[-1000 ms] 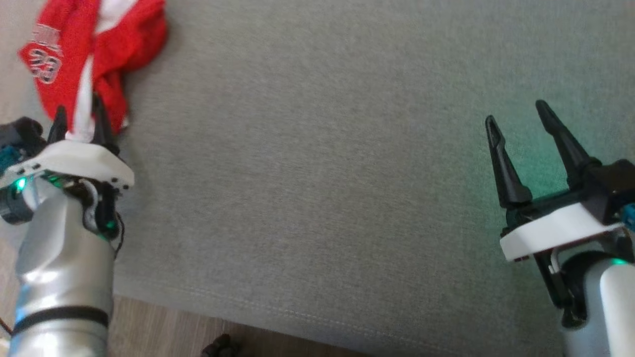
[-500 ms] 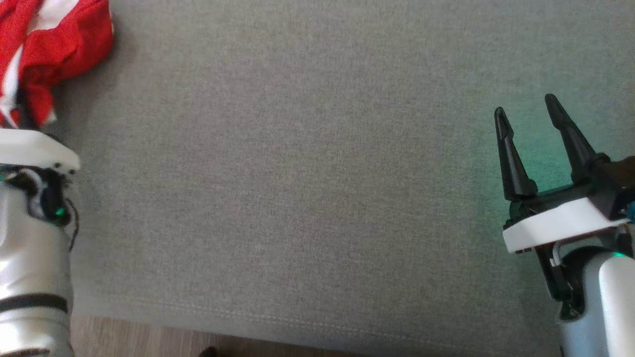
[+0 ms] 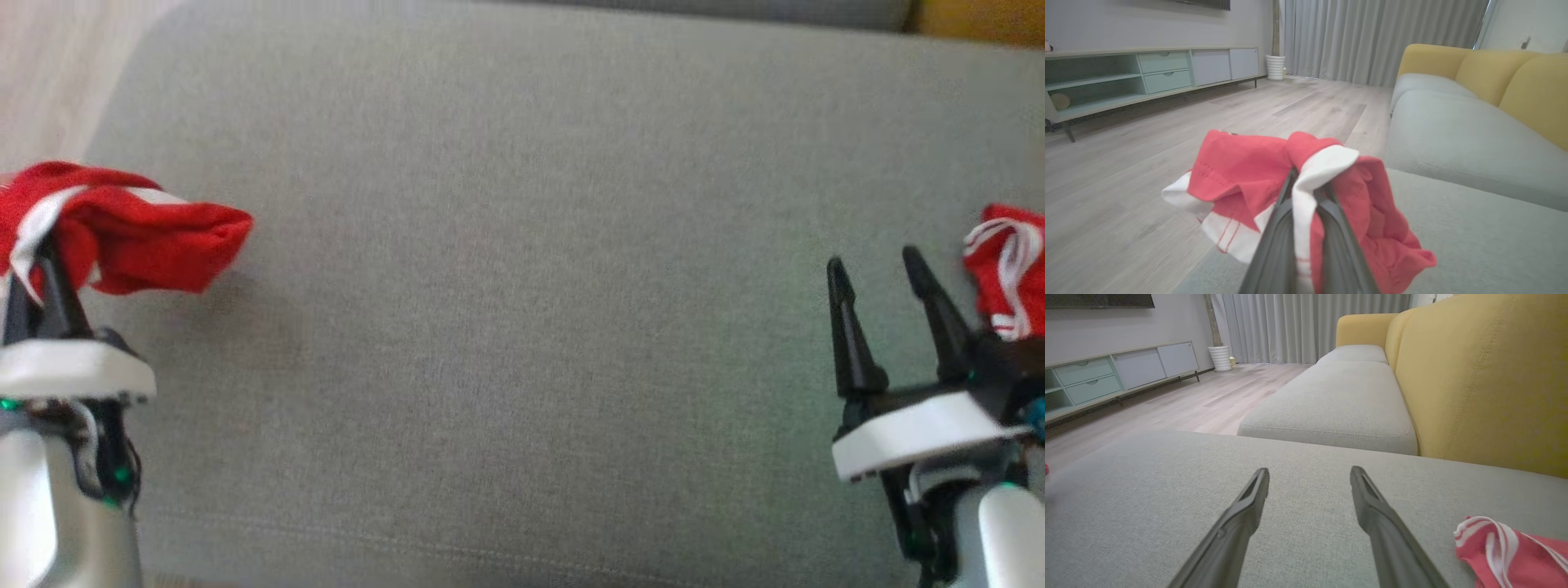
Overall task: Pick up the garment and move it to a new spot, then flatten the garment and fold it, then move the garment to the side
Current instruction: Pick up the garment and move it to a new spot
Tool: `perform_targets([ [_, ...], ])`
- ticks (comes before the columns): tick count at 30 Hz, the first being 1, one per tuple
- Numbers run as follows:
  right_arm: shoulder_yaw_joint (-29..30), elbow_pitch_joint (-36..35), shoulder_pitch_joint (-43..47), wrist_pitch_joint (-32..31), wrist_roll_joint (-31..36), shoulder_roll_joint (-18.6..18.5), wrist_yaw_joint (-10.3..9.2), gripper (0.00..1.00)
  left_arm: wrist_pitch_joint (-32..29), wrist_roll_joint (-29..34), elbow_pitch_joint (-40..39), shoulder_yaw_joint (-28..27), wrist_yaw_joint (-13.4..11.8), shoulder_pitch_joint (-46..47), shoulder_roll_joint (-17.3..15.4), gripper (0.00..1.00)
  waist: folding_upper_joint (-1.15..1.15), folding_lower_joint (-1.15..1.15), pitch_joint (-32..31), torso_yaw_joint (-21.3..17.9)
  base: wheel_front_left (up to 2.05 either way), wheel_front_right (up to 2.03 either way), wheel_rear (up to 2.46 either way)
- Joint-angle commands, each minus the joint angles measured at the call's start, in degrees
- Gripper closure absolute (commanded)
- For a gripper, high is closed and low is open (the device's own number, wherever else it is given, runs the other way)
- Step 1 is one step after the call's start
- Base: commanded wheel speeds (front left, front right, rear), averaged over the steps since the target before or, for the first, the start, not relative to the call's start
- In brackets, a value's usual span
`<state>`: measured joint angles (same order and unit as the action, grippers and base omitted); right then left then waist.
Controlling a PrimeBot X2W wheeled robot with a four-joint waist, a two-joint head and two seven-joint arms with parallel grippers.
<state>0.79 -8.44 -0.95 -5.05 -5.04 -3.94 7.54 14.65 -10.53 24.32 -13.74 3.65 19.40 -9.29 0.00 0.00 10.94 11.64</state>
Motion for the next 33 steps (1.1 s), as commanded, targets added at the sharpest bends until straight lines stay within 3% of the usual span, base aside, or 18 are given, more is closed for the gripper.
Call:
perform_targets([
  [1,-1.2,-1.8,-0.4,0.6,-0.3,0.3,-0.05,0.00,0.3,0.6,-2.9,-1.6,0.3,0.1,-1.9,1.00,0.00,0.00,-3.1,-0.6,0.00,0.00,0.00],
  [11,-1.5,-2.2,3.6,1.6,-0.7,1.0,-0.05,0.00,-0.8,2.5,-21.6,3.0,0.6,-14.2,3.2,1.00,0.00,0.00,-7.6,-5.8,0.00,0.00,0.00],
  [17,-2.0,-2.1,3.7,2.8,-2.2,1.0,-0.05,0.00,-3.2,2.4,-28.9,8.5,0.6,-17.1,5.0,1.00,0.00,0.00,-8.0,-10.1,0.00,0.00,0.00],
  [24,-3.2,-1.4,1.7,4.3,-5.2,1.1,-0.05,0.00,-4.5,1.6,-27.1,17.1,2.1,-12.5,5.8,1.00,0.00,0.00,-4.9,-15.3,0.00,0.00,0.00],
  [33,-5.8,1.7,-1.8,7.7,-8.9,1.1,-0.05,0.00,-3.8,2.4,-17.4,28.2,3.5,-1.9,5.9,1.00,0.00,0.00,1.7,-22.3,0.00,0.00,0.00],
])
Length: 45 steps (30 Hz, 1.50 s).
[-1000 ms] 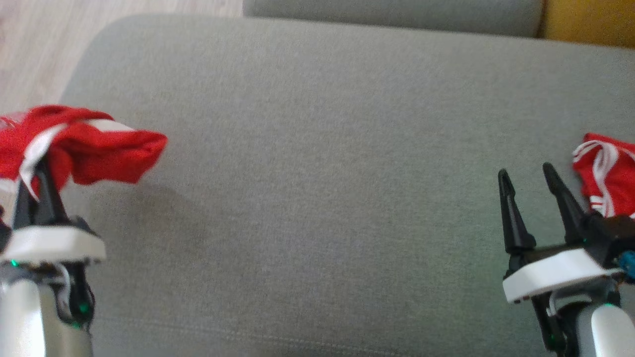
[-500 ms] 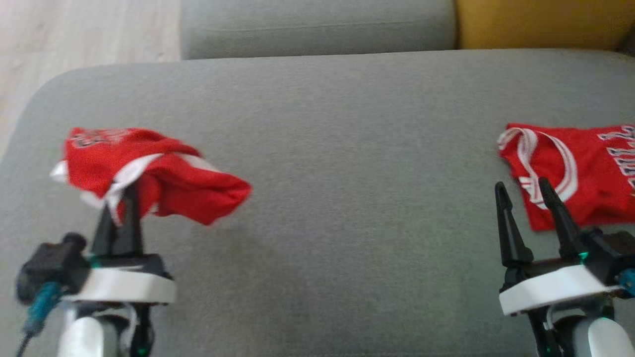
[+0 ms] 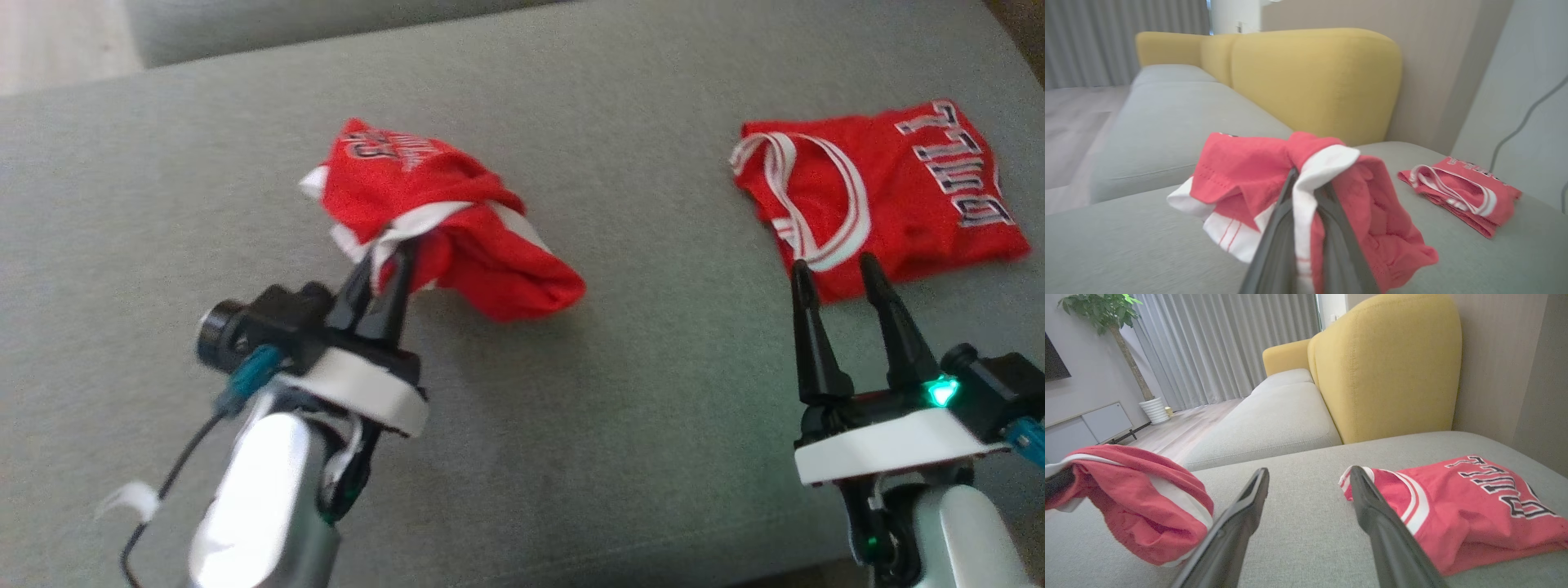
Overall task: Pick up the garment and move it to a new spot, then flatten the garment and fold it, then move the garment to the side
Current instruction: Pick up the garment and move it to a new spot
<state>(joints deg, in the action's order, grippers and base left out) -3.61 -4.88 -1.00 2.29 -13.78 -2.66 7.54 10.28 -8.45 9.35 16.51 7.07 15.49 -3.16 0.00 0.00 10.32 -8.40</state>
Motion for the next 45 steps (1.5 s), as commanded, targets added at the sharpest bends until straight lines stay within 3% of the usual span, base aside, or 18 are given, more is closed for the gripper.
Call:
perform_targets([
  [1,-1.8,-1.0,-2.1,1.2,-1.0,-0.2,-0.05,0.00,0.8,0.6,0.3,0.4,0.2,3.9,-0.2,1.00,0.00,0.00,3.4,-3.6,0.00,0.00,0.00],
  [12,-2.8,1.7,-4.0,4.1,-0.9,-0.2,-0.05,0.00,1.9,-0.4,13.9,8.2,0.4,8.5,-0.7,1.00,0.00,0.00,5.9,-6.6,0.00,0.00,0.00],
  [13,-2.7,1.9,-4.0,4.2,-0.9,-0.2,-0.05,0.00,2.2,-0.6,14.6,8.5,0.4,8.7,-0.7,0.41,0.00,0.00,5.8,-6.5,0.00,0.00,0.00],
  [14,-2.5,2.0,-4.0,4.3,-0.8,-0.2,-0.05,0.00,2.4,-0.7,15.0,8.8,0.4,8.8,-0.7,0.00,0.00,0.00,5.5,-6.2,0.00,0.00,0.00],
  [24,-1.3,2.1,-3.0,3.0,-0.6,-0.2,-0.05,0.00,4.4,-3.3,9.0,10.0,-0.1,5.0,-1.3,0.00,0.00,0.00,1.7,-0.1,0.00,0.00,0.00],
  [36,0.3,-0.6,-0.4,-0.9,1.7,-0.2,-0.05,0.00,4.7,-5.3,-2.8,-2.2,-8.3,-3.3,-4.3,0.00,0.00,0.00,-3.1,8.2,0.00,0.00,0.00],
  [45,0.8,-2.0,1.9,-3.8,3.3,-0.2,-0.05,0.00,4.7,-4.1,-4.5,-7.6,-9.8,-10.3,-6.7,0.00,0.00,0.00,-6.1,10.7,0.00,0.00,0.00],
])
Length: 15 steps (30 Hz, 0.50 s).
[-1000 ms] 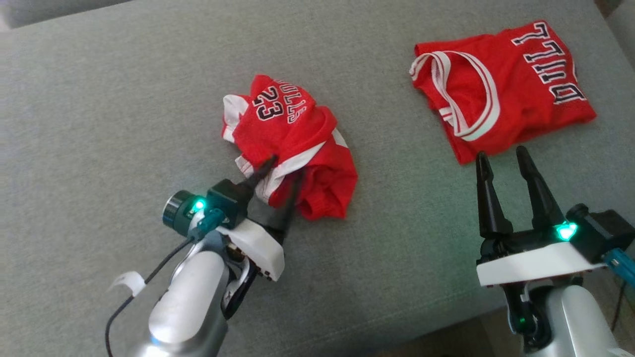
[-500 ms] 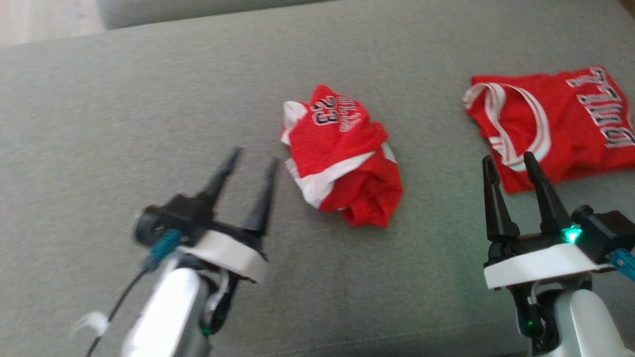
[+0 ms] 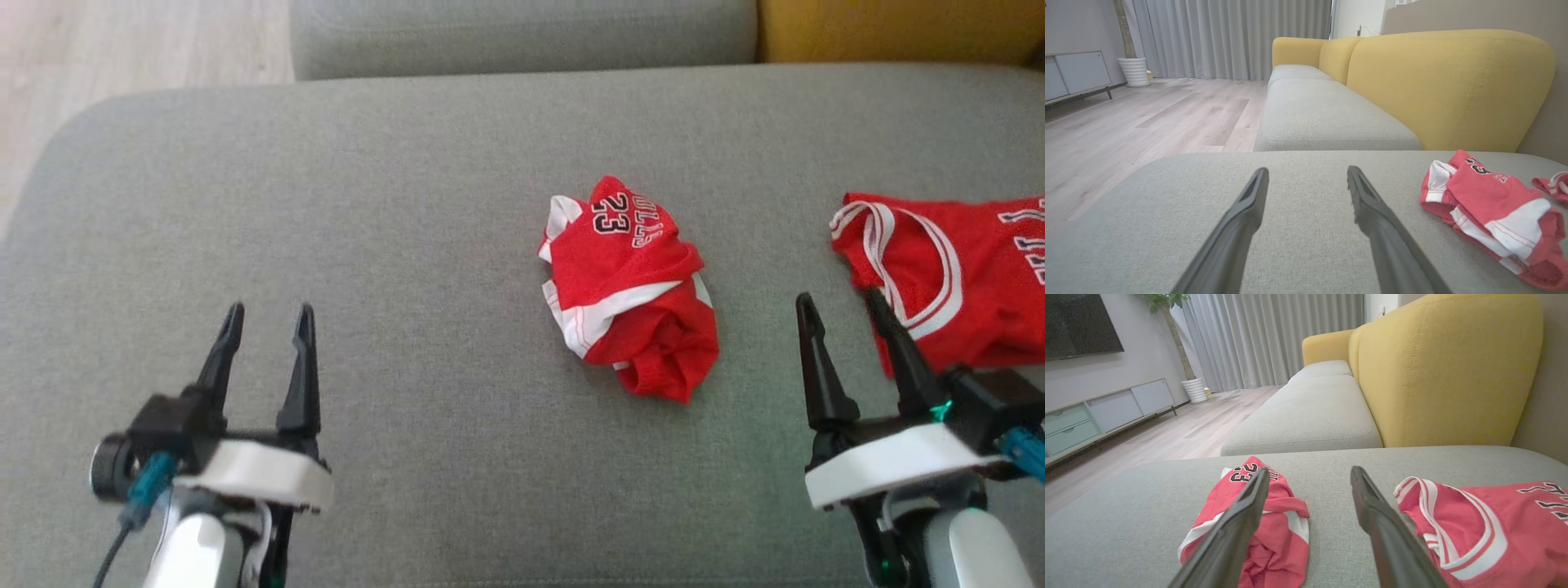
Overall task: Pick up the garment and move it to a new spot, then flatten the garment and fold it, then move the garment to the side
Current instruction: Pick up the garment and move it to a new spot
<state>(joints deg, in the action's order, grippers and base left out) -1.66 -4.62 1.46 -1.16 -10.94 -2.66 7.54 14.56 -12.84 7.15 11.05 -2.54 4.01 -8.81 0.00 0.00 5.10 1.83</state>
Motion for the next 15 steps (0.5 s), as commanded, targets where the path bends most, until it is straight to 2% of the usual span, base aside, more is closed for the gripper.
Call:
perform_targets([
  [1,-1.1,-2.2,-0.2,-0.6,0.5,-0.2,-0.05,0.00,0.4,0.4,-2.3,-2.2,-0.1,0.4,-1.2,0.00,0.00,0.00,-1.4,0.5,0.00,0.00,0.00],
  [15,-0.3,-3.4,4.0,-2.7,1.7,-0.2,-0.05,0.00,0.4,-0.3,-3.4,-1.1,0.8,-5.7,-1.3,0.00,0.00,0.00,-4.7,-0.1,0.00,0.00,0.00],
])
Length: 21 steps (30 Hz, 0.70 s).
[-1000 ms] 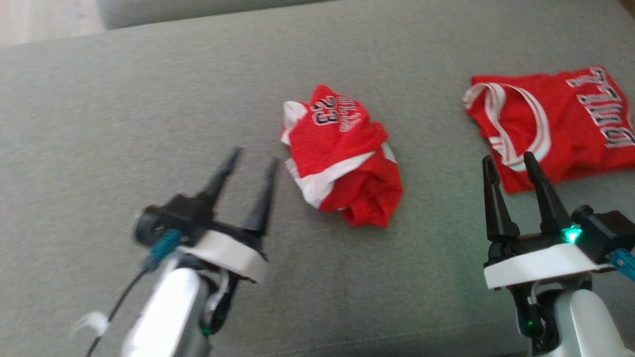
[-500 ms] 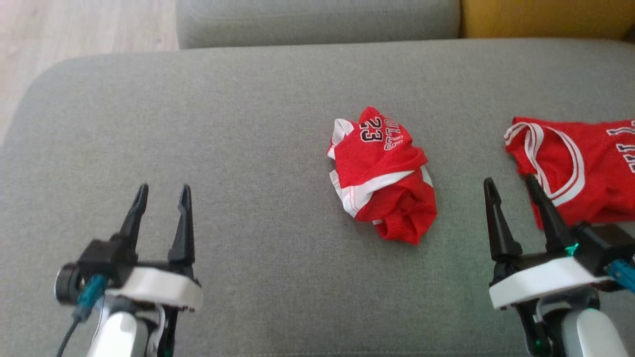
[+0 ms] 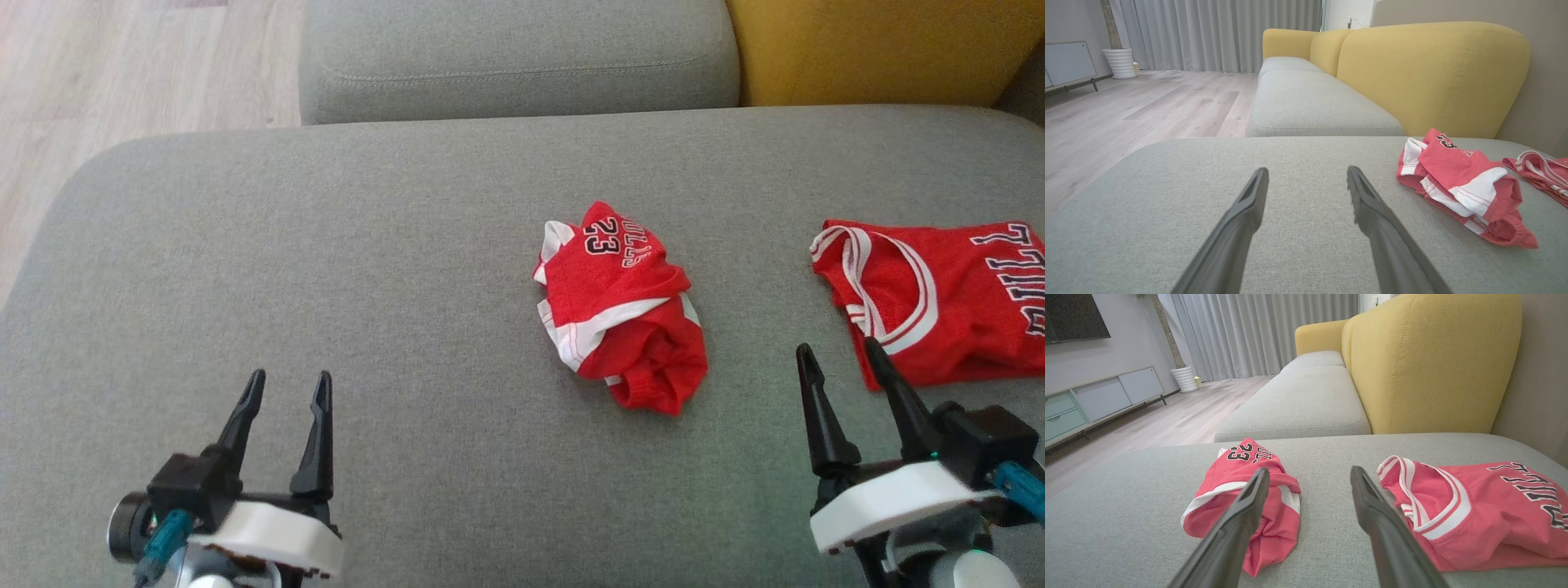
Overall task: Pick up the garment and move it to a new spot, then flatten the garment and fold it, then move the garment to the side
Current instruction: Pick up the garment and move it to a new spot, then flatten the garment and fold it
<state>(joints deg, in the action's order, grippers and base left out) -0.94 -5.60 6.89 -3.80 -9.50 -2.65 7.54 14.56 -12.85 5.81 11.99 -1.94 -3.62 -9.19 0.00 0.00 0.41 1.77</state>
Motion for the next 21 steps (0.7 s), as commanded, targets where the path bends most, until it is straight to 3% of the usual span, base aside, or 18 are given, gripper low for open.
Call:
perform_targets([
  [1,-1.1,-2.5,-1.3,-0.2,0.2,-0.2,-0.05,0.00,0.4,-0.4,-2.1,-2.0,0.2,1.7,-0.9,0.00,0.00,0.00,-0.1,-0.1,0.00,0.00,0.00],
  [21,-0.8,-3.6,-0.6,-1.1,0.6,-0.2,-0.05,0.00,0.4,-0.6,-2.5,-1.1,-0.6,1.4,-1.2,0.00,0.00,0.00,0.0,0.2,0.00,0.00,0.00],
])
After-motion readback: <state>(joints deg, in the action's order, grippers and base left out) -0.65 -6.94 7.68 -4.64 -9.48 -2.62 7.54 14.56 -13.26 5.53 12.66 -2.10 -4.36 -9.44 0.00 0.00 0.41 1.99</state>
